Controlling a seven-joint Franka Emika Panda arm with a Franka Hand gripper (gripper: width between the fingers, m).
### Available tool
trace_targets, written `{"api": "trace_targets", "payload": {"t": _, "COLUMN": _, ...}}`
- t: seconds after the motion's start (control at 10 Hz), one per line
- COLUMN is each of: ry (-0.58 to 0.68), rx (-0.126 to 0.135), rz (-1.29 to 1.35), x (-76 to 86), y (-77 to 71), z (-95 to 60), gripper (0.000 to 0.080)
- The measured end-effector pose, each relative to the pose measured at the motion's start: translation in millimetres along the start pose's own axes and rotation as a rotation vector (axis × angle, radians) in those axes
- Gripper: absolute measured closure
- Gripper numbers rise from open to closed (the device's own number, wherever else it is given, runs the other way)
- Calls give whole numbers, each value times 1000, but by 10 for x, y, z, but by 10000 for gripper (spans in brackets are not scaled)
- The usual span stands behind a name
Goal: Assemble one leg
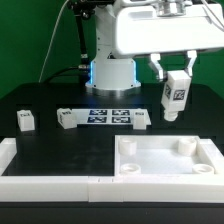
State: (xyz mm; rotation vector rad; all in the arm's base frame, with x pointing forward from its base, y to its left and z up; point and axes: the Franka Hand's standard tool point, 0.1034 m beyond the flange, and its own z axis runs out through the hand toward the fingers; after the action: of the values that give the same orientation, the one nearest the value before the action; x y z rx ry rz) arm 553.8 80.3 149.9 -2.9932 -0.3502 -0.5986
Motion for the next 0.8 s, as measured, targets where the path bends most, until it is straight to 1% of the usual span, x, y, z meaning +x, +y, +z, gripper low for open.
{"api": "trace_targets", "payload": {"t": 0.2, "ry": 2, "rx": 2, "rz": -4, "x": -73, "y": -74, "z": 3, "gripper": 508}}
{"api": "trace_targets", "payload": {"t": 0.5, "ry": 0, "rx": 3, "rz": -1, "x": -72, "y": -75, "z": 19, "gripper": 508}}
{"api": "trace_targets", "payload": {"t": 0.6, "ry": 1, "rx": 10, "rz": 21, "x": -11, "y": -123, "z": 56, "gripper": 508}}
{"api": "trace_targets", "payload": {"t": 0.7, "ry": 18, "rx": 24, "rz": 46, "x": 212, "y": -205, "z": 104, "gripper": 508}}
{"api": "trace_targets", "payload": {"t": 0.8, "ry": 38, "rx": 32, "rz": 40, "x": 404, "y": -256, "z": 165, "gripper": 508}}
